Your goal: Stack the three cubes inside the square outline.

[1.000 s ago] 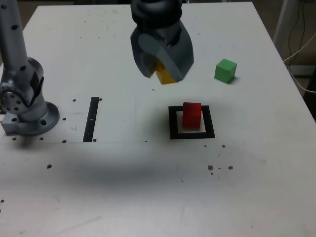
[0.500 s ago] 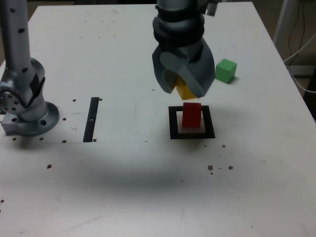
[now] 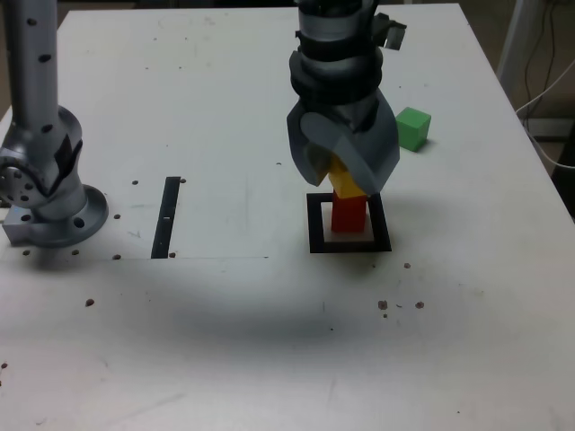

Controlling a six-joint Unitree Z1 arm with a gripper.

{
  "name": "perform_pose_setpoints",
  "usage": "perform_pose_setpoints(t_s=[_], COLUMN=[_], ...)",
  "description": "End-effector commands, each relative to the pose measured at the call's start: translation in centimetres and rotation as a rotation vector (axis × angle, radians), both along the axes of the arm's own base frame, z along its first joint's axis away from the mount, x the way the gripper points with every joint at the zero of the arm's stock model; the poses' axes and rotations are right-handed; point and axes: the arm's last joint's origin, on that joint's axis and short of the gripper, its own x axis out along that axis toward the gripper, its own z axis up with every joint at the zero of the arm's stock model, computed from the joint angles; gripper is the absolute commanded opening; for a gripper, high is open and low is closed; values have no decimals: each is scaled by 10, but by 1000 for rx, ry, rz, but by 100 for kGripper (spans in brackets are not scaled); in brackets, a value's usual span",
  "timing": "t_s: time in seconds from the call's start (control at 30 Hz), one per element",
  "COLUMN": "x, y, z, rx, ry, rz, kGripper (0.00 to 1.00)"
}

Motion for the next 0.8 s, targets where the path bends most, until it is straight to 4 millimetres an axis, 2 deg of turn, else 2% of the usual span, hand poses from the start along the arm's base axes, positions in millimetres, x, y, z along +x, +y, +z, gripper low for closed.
perform_pose_setpoints(t_s=[0.0, 0.47, 0.77], x=[1, 4, 4], y=[-1, -1, -2], z=[-2, -12, -15], rx=[3, -2, -8], ry=[3, 25, 36], rz=[0, 0, -1], kGripper=[39, 39, 52])
